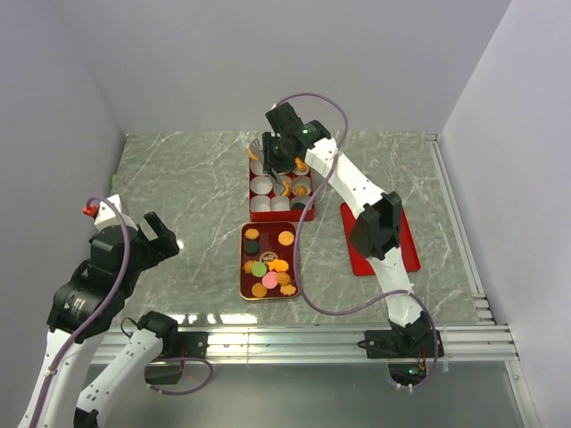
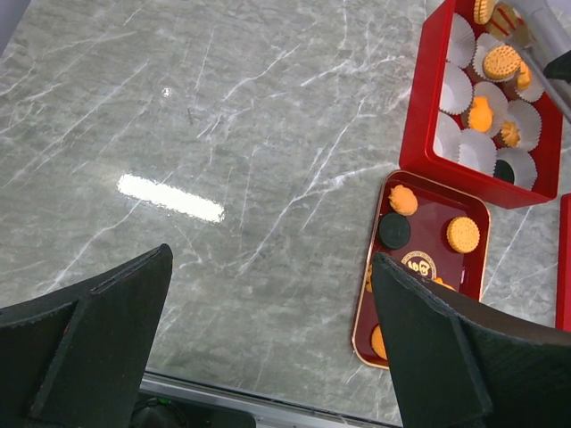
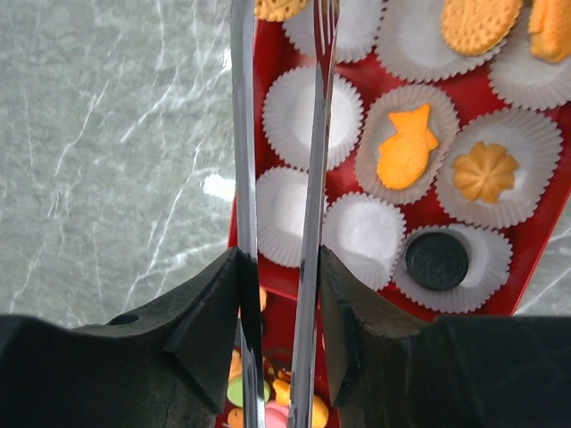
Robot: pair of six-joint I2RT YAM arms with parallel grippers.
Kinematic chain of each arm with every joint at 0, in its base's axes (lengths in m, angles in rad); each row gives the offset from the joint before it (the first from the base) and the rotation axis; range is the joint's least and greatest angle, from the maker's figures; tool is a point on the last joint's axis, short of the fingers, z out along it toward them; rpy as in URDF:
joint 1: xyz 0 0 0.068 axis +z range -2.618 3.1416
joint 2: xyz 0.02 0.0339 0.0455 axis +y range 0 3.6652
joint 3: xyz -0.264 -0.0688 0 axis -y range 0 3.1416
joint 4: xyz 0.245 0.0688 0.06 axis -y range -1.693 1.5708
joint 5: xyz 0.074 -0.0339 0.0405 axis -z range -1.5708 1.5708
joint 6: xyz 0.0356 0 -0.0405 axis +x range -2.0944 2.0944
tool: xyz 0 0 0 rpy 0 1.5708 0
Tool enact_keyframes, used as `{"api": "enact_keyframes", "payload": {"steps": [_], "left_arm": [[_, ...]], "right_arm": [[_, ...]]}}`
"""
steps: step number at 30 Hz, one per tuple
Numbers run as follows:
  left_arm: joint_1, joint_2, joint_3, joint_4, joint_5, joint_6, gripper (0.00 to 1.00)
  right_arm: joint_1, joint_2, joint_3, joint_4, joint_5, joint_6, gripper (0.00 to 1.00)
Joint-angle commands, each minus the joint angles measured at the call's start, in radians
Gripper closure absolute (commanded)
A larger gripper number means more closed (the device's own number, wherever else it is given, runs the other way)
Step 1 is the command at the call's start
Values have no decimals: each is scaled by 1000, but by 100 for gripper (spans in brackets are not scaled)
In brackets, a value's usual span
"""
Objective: Pack the cookies
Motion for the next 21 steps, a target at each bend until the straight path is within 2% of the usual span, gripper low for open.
{"api": "enact_keyframes", "payload": {"steps": [1, 8, 21], "left_arm": [[-3, 22, 3, 21, -23, 0, 1], [-3, 22, 3, 18, -37, -8, 1], [-3, 6, 5, 11, -63, -22, 1]], "right_arm": [[-23, 14, 65, 61, -7, 6, 55], [-36, 31, 51, 61, -12, -9, 46], [-60, -33, 61, 58, -32, 1, 46]]}}
